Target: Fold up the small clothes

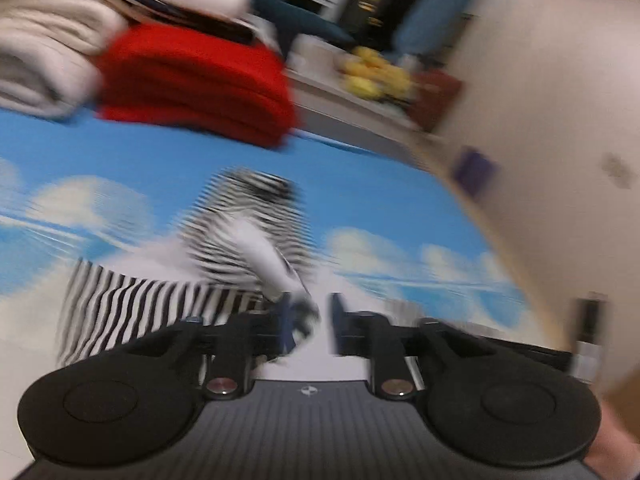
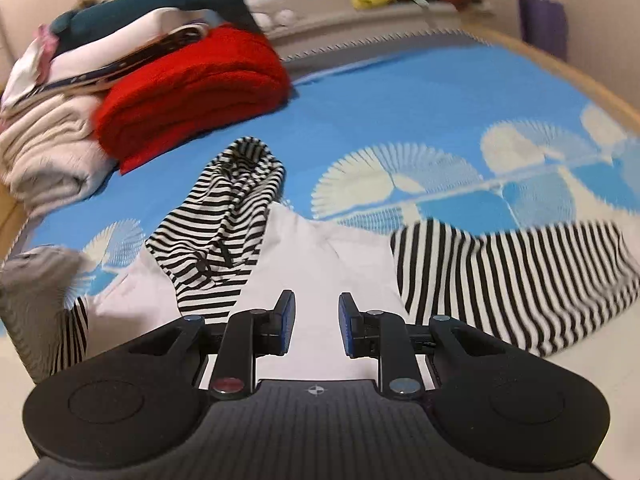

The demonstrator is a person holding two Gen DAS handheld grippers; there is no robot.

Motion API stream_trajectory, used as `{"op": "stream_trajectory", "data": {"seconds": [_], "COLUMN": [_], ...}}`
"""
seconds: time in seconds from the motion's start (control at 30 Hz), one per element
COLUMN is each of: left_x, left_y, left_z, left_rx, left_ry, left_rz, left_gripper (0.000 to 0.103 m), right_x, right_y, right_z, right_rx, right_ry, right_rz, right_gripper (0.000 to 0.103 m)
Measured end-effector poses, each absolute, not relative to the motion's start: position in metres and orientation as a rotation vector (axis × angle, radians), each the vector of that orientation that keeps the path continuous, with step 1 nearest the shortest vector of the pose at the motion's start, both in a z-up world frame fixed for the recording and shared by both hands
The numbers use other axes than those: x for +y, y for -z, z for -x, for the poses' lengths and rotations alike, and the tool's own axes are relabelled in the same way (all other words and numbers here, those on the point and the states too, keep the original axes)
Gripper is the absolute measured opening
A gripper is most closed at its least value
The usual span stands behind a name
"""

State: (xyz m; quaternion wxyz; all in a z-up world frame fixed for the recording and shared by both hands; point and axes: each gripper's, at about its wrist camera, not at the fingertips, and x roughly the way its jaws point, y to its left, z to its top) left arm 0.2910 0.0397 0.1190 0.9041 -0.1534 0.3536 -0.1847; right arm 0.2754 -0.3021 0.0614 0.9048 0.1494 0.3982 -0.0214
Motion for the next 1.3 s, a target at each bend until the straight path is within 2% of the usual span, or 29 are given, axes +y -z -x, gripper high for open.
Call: {"op": "stream_trajectory", "data": {"seconds": [0.03, 0.13, 0.23, 0.4, 0.77, 1.07, 1.13, 1.2, 1.3], "left_x": [0.035, 0.04, 0.049, 0.071, 0.06, 0.047, 0.048, 0.05, 0.054], "left_y": [-0.118, -0.095, -0.061, -0.033, -0.035, -0.049, -0.049, -0.049, -0.05], "left_z": [-0.288, -0.289, -0.309, -0.339, -0.356, -0.366, -0.367, -0.367, -0.367], "left_rx": [0.72, 0.717, 0.879, 0.997, 0.992, 0.944, 0.947, 0.951, 0.95], "left_ry": [0.384, 0.265, 0.019, -0.113, -0.117, -0.062, -0.059, -0.055, -0.056], "left_rz": [0.325, 0.333, 0.257, 0.285, 0.311, 0.262, 0.254, 0.253, 0.257], "left_gripper": [0.039, 0.039, 0.037, 0.037, 0.039, 0.039, 0.039, 0.039, 0.039], "right_x": [-0.305, -0.313, -0.32, -0.32, -0.298, -0.291, -0.292, -0.293, -0.289], "right_y": [-0.06, -0.054, -0.046, -0.021, 0.051, 0.069, 0.069, 0.067, 0.057], "right_z": [-0.276, -0.277, -0.278, -0.289, -0.319, -0.328, -0.328, -0.328, -0.327], "right_rx": [0.83, 0.851, 0.874, 0.948, 1.131, 1.114, 1.1, 1.085, 1.053], "right_ry": [0.058, 0.087, 0.111, 0.135, 0.248, 0.315, 0.328, 0.339, 0.324], "right_rz": [-0.33, -0.389, -0.428, -0.52, -0.655, -0.68, -0.683, -0.676, -0.641], "right_gripper": [0.025, 0.025, 0.025, 0.025, 0.025, 0.028, 0.024, 0.006, 0.003]}}
